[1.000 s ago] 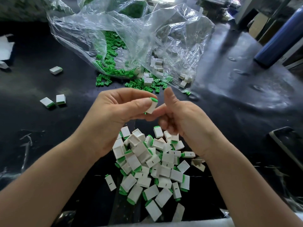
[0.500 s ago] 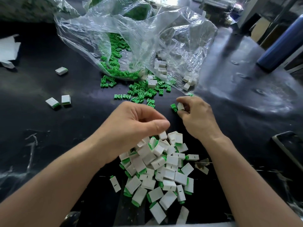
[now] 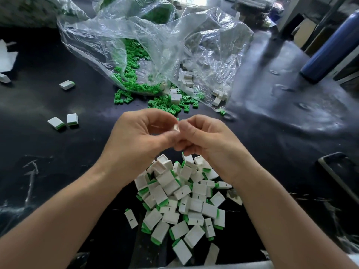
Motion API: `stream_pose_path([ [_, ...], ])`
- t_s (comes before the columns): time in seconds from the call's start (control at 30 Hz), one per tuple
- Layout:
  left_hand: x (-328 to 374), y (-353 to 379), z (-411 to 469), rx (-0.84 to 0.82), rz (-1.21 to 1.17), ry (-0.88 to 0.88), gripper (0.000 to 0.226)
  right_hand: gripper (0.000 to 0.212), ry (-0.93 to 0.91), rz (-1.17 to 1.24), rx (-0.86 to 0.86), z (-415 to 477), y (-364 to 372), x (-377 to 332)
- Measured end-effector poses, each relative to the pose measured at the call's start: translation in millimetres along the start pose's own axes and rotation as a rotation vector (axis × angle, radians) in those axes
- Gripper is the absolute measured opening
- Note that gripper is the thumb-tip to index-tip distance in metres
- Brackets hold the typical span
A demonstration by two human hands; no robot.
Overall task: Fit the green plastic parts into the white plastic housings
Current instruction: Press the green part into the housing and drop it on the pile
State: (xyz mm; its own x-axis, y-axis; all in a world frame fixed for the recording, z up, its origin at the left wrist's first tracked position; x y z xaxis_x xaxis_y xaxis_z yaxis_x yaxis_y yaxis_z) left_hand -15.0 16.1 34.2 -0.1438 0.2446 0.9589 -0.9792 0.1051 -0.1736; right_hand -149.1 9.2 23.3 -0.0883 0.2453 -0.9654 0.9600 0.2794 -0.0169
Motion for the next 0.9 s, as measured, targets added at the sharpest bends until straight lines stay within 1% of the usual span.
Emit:
stream_pose_path([
  [0.03,-1,-3,1,0.059,-0.027,-0.022,0.022,0.014,-0.017,-0.03,0.028,1,0,0],
  [0.07,-3,-7,3,0.121,-0.06,-0.043,0.022,0.013,-0.059,-0.128,0.091,2,-2,-1],
  [0.13,-4,-14,5,0.217,-0.096,-0.067,0.022,0.01,-0.177,-0.473,0.264,4,-6,-1],
  [0.17,-3,-16,5,0.241,-0.103,-0.068,0.023,0.013,-0.217,-0.643,0.315,5,-5,-1],
  [0.2,-2,-17,5,0.252,-0.108,-0.064,0.025,0.02,-0.235,-0.772,0.323,6,-2,0],
  [0.27,-1,-15,4,0.243,-0.118,-0.068,0.028,0.031,-0.242,-0.949,0.272,11,5,5],
  [0.37,0,-11,3,0.205,-0.127,-0.086,0.03,0.035,-0.245,-1.159,0.239,17,10,11],
  [0.43,0,-9,2,0.181,-0.143,-0.096,0.03,0.033,-0.231,-1.181,0.25,18,9,11],
  [0.53,-2,-6,2,0.149,-0.166,-0.111,0.027,0.021,-0.222,-1.152,0.263,16,7,8],
  [0.6,-4,-5,2,0.135,-0.167,-0.114,0.027,0.017,-0.242,-1.159,0.272,16,6,7],
  [0.77,-4,-3,1,0.122,-0.161,-0.124,0.028,0.02,-0.278,-1.176,0.301,17,5,9],
  [0.83,-4,-3,1,0.12,-0.155,-0.133,0.027,0.019,-0.283,-1.031,0.365,15,0,5],
  [0.9,-3,-2,1,0.108,-0.17,-0.145,0.022,0.017,-0.258,-0.711,0.425,12,-9,-2],
])
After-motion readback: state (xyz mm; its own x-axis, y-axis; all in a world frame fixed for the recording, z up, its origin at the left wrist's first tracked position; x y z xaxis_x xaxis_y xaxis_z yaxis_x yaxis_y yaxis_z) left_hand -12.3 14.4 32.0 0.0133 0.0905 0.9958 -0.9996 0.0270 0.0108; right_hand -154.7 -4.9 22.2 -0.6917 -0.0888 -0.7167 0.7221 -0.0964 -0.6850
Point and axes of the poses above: each hand's wrist, its own z-axis towards the middle knuckle, its own y-axis out of the palm, x = y × z, the point moved 4 cm from there along z, towards the middle knuckle, and after that the axes turned 6 degrees about y, right-handed, at the moved point
